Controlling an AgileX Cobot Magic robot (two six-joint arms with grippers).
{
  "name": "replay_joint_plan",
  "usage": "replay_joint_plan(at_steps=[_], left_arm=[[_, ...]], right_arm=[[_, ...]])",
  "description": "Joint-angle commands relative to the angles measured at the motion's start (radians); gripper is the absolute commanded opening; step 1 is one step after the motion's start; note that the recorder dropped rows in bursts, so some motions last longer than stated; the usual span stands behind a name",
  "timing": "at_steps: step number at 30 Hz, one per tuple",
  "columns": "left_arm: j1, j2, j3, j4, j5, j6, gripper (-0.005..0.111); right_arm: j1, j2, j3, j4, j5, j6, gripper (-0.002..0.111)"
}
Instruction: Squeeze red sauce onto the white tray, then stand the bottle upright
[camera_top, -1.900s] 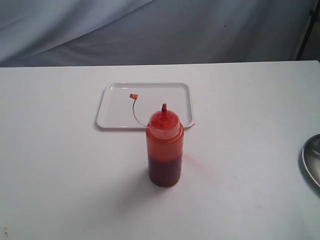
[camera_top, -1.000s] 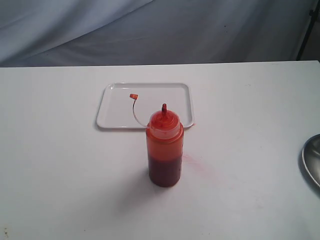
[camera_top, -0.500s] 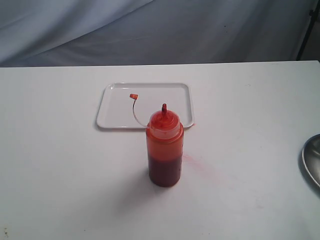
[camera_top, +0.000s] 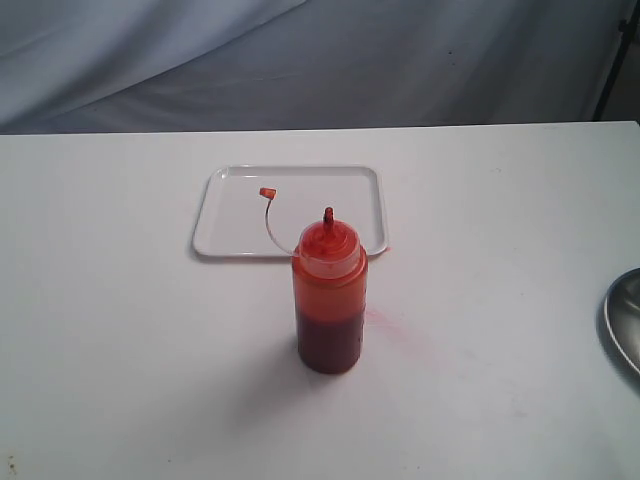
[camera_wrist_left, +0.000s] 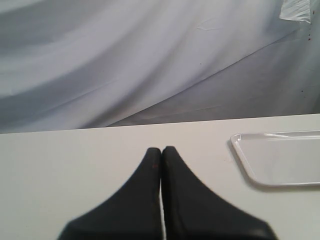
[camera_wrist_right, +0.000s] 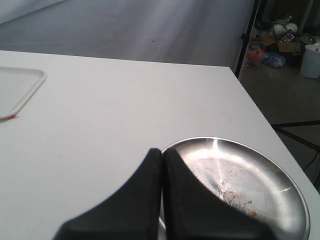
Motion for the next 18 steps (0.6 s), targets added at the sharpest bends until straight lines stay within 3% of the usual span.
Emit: replay_joint_plan(at_steps=[1,13,18], left_arm=[[0.001,-0.004,0.004,-0.005,-0.009,-0.006,0.000],[0.001,-0.004,0.004,-0.005,-0.011,-0.013,0.000],[0.001,-0.004,0.004,-0.204,-0.029,-0.013,0.000]], right_arm=[[-0.006,-0.002,0.002,-0.001,-0.003,-0.004,0.000],[-0.006,-0.002,0.002,-0.009,-0.008,-0.007,0.000],[-0.006,-0.002,0.002,-0.007,-0.165,-0.007,0.000]])
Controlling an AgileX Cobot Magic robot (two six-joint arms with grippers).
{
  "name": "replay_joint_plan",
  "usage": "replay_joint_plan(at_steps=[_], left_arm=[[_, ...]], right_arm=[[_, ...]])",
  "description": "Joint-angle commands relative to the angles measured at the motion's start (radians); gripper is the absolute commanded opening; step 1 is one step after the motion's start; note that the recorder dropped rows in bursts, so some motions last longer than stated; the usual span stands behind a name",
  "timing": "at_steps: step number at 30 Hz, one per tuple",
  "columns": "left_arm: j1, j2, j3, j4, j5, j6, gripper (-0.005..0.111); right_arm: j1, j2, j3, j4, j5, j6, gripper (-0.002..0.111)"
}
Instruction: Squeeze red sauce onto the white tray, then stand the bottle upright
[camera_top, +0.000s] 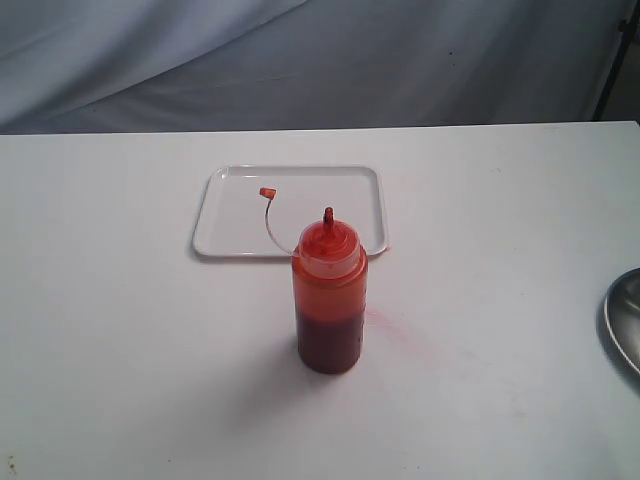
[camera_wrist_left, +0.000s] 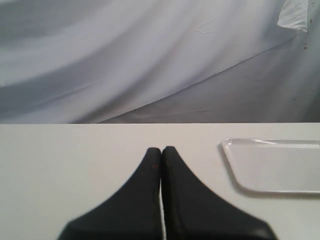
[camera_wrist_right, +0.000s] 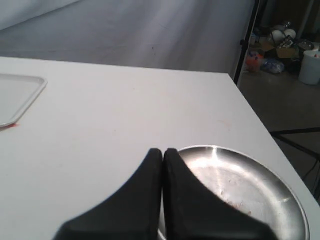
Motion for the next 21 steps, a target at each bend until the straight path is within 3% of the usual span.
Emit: replay_joint_plan(at_steps=[1,6,11,15,21], left_arm=[[0.001,-0.004,0.004,-0.164,-0.051,-0.011,0.000],[-0.001,-0.004,0.004,-0.177,-0.059,-0.011,0.000],[-0.001,-0.004,0.004,-0.463,-0.070,-0.011,0.000],[-0.001,-0.004,0.004,-0.461,-0.199,-0.011,0.000],[-0.001,-0.004,0.004,-0.450,-0.217,-0.007,0.000]], right_arm=[[-0.006,-0.002,0.002,0.002,-0.212,-0.007,0.000],[-0.006,-0.002,0.002,0.002,-0.342,-0.003,0.000],[-0.006,-0.002,0.002,0.002,-0.372,-0.003,0.000],[-0.006,-0.002,0.002,0.002,-0.373,0.206,0.000],[-0.006,-0.002,0.002,0.002,-0.322,0.217,0.000]])
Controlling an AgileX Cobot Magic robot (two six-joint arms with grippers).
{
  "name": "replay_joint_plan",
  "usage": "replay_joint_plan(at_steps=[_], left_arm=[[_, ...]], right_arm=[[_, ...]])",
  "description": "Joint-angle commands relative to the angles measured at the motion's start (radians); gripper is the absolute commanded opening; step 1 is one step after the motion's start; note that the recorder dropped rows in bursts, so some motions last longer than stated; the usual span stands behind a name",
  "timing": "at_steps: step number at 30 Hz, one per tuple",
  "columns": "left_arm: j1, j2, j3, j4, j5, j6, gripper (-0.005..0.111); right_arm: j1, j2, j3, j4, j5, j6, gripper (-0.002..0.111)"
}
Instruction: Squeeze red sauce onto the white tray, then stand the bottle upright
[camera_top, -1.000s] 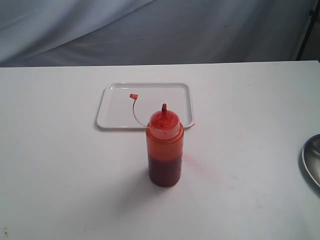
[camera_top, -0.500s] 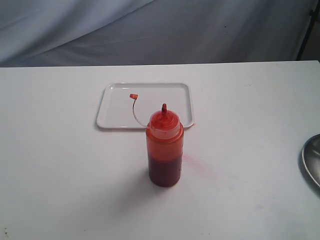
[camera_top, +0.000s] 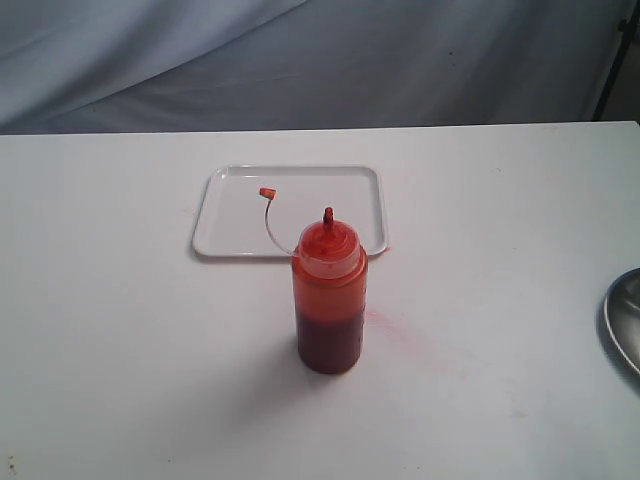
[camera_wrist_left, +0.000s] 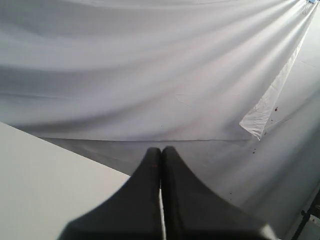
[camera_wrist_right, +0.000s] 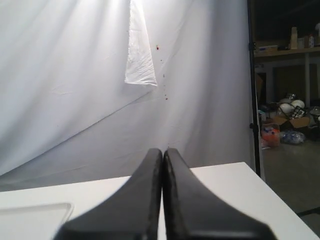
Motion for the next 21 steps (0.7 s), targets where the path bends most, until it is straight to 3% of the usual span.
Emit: replay_joint_plan(at_steps=[1,7,11,14,16,18,19,21], left_arm=[[-0.001,-0.004,0.004,-0.001,-0.023,-0.001,0.000],[-0.001,-0.004,0.004,-0.007,-0.035,-0.015,0.000],[-0.001,-0.004,0.004,0.026,-0.176,-0.176,0.000],[-0.001,-0.004,0.004,0.352,-0.344,-0.425,0.000],[-0.001,-0.004,0.004,0.674,-0.575,-0.601,0.000],[0.003,0.028,0.004,0.785,-0.820,-0.613,0.000],[0.005,0.063,-0.019,0.795,-0.881,-0.613,0.000],[0.007,0.140,-0.100,0.801,-0.849,-0.605,0.000]], right_arm=[[-0.006,-0.002,0.002,0.001,0.019,0.022,0.000],[-0.006,-0.002,0.002,0.001,0.029,0.059,0.000],[-0.006,-0.002,0.002,0.001,0.070,0.074,0.000],[-0.006,-0.002,0.002,0.001,0.073,0.081,0.000],[-0.006,-0.002,0.002,0.003,0.073,0.080,0.000],[-0.006,-0.002,0.002,0.003,0.073,0.080,0.000],[-0.006,-0.002,0.002,0.003,0.073,0.080,0.000],[-0.006,-0.002,0.002,0.003,0.071,0.080,0.000]])
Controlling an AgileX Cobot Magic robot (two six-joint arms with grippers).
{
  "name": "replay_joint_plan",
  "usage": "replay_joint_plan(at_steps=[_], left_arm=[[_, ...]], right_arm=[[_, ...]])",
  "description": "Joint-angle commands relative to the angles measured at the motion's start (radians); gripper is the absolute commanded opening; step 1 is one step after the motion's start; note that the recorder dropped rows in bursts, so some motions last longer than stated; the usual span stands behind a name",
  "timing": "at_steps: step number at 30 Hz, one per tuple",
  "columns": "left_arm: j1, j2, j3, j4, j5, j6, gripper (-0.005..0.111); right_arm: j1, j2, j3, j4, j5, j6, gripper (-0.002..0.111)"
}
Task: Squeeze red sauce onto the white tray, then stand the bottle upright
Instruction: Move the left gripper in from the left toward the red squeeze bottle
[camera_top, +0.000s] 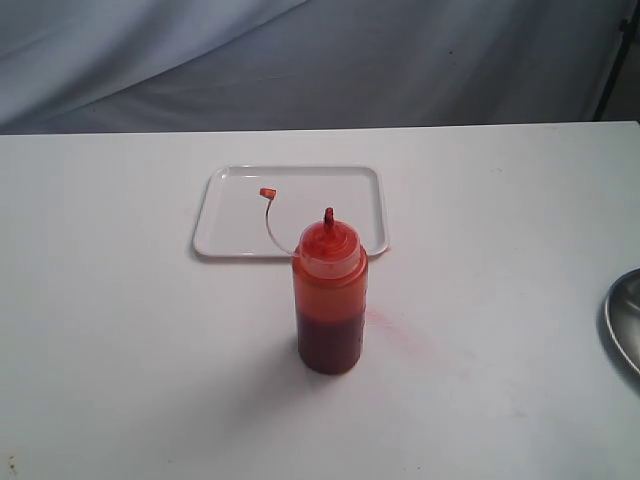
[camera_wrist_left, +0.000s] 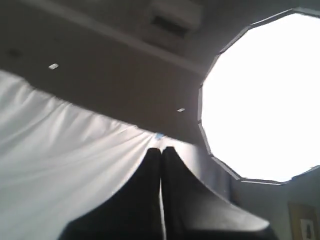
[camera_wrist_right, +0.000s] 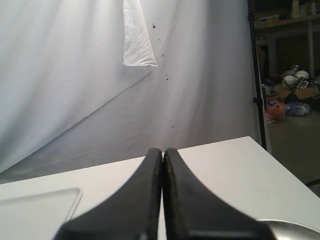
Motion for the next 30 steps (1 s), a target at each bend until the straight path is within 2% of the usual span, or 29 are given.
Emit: replay_joint_plan(at_steps=[1,3,4,5,9,11,13,16,18,21,23,30], left_arm=[[0.005,0.170,-0.142,0.140,-0.093,-0.047,0.000],[0.004,0.306,-0.217,0.188,-0.011,-0.102,0.000],[0.004,0.388,-0.250,0.214,-0.024,-0.135,0.000],[0.004,0.458,-0.279,0.230,-0.062,-0.158,0.000],[0.004,0.814,-0.411,0.243,-0.420,-0.180,0.000],[0.004,0.978,-0.500,0.261,-0.462,-0.181,0.000],[0.001,1.144,-0.615,0.391,-0.462,-0.176,0.000],[0.001,1.256,-0.697,0.569,-0.462,-0.176,0.000],[-0.003,1.323,-0.738,0.834,-0.462,-0.180,0.000],[-0.003,1.346,-0.740,0.864,-0.451,-0.176,0.000],[-0.003,1.346,-0.740,0.871,-0.385,-0.180,0.001],[-0.003,1.346,-0.738,0.975,-0.357,-0.180,0.001]], right_arm=[[-0.006,-0.002,0.002,0.003,0.001,0.007,0.000],[-0.006,-0.002,0.002,0.003,-0.001,0.007,0.000],[-0.006,-0.002,0.002,0.003,-0.001,0.007,0.000],[-0.006,-0.002,0.002,0.003,-0.001,0.007,0.000],[-0.006,-0.002,0.002,0.003,0.004,0.007,0.000],[-0.006,-0.002,0.002,0.003,0.010,0.007,0.000],[-0.006,-0.002,0.002,-0.005,0.029,0.007,0.000],[-0.006,-0.002,0.002,-0.006,0.032,0.004,0.000],[-0.006,-0.002,0.002,-0.006,0.037,-0.001,0.000],[-0.006,-0.002,0.002,-0.006,0.044,-0.001,0.000],[-0.006,-0.002,0.002,-0.006,0.062,-0.001,0.000],[-0.006,-0.002,0.002,-0.006,0.065,-0.001,0.000]])
